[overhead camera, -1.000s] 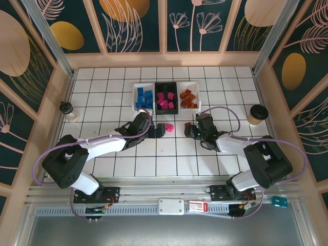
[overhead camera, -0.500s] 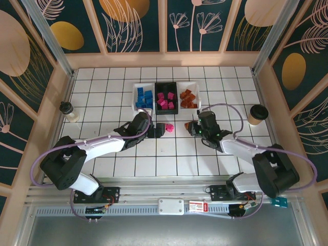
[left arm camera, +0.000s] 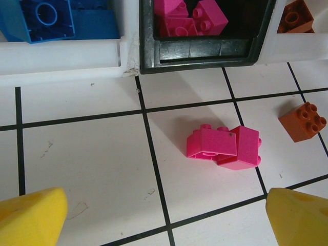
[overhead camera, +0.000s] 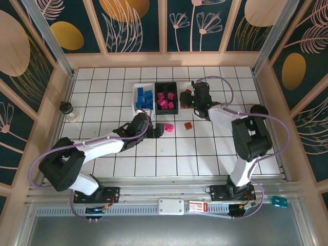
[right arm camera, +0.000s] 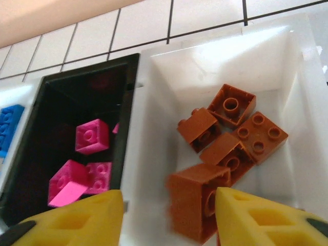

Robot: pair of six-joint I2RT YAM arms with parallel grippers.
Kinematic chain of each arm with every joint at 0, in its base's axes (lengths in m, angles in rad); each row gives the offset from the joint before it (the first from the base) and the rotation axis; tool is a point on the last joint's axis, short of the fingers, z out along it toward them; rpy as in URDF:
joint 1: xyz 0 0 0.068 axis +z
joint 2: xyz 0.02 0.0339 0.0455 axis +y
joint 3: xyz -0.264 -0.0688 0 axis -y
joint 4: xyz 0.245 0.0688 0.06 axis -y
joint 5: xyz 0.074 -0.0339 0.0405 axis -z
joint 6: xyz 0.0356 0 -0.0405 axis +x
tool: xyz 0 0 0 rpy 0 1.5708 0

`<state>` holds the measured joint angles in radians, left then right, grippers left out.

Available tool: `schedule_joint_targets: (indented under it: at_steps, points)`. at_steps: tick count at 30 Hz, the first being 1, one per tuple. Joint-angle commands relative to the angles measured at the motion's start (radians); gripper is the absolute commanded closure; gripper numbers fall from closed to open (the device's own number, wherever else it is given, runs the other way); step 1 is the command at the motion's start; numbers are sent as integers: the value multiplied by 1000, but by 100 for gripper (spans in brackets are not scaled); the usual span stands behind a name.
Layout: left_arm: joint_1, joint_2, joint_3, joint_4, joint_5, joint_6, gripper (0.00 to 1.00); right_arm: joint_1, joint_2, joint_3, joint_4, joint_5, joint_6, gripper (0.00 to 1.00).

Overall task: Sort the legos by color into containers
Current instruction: Place the lego in the container, then pick up the lego from the center of the table.

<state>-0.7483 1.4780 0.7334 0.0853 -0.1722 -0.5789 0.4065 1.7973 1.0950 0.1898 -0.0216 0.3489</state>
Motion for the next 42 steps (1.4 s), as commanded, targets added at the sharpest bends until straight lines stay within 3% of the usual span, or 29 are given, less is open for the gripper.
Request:
schedule_joint_targets:
  at_steps: [1, 12, 22, 27, 31, 34, 38, 42]
  points:
    - [-3, -32, -10, -24, -31, -13, 1, -6, -9, 41, 12, -8, -7, 44]
    - [-3, -27, -16, -1, -28, -19, 1, 120, -309, -393, 97, 106, 56, 35]
    - [-3, -19, -23, 0, -18, -26, 1, 135, -179, -464, 84, 136, 60, 34]
    - [-3, -23, -16, -8, -23, -21, 1, 135, -117, -418, 55, 131, 19, 44]
    - [-3, -21, -11, -15, -31, -17, 1, 135, -128, -412, 49, 126, 0, 66]
    - [-3, -23, -7, -16, -38, -13, 1, 135, -206, -417, 58, 98, -16, 76]
    - [-2, -25, 1, -18, -39, -11, 1, 135, -331, -387, 51, 83, -33, 78]
    - [-3, -16, 9, -21, -36, -13, 1, 97, -331, -300, 43, 56, -37, 78]
